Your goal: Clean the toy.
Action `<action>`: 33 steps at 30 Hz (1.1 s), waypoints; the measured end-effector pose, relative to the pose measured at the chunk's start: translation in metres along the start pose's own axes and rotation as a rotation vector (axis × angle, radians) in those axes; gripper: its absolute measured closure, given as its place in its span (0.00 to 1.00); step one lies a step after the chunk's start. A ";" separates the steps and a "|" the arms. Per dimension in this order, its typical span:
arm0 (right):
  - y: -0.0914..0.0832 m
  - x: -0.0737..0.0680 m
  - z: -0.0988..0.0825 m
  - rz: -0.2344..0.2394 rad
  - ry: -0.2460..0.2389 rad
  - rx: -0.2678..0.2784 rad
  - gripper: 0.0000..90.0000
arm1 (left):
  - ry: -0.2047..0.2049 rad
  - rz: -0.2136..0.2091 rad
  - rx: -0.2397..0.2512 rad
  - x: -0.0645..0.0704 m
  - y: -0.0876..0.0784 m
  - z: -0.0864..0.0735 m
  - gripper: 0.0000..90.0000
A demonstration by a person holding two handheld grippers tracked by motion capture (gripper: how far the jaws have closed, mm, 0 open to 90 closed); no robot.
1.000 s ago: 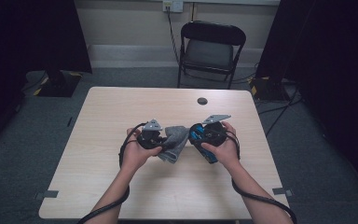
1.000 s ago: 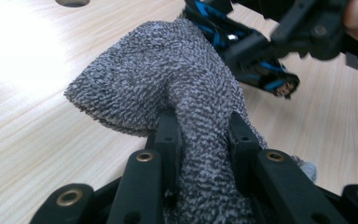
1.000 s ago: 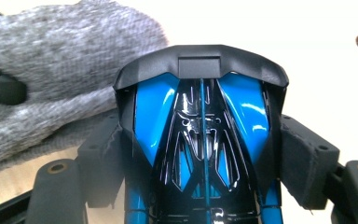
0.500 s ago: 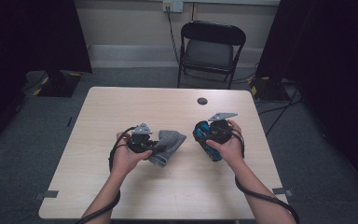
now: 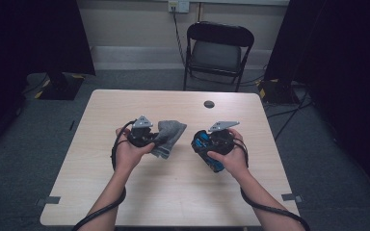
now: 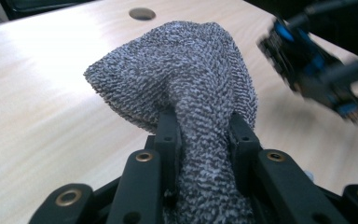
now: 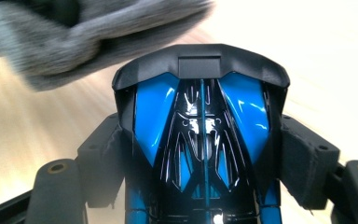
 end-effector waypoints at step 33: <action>0.000 0.017 -0.002 -0.057 0.014 -0.022 0.28 | 0.073 -0.163 -0.042 0.031 0.008 -0.010 0.79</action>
Point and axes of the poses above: each handheld gripper's, and its own axes: y roughly forward along the jaws, z roughly out of its top, x roughly to its right, the point moved 5 cm from there along y, roughly forward along the jaws, and after that the axes turned 8 degrees about z, right-handed, at the moved point
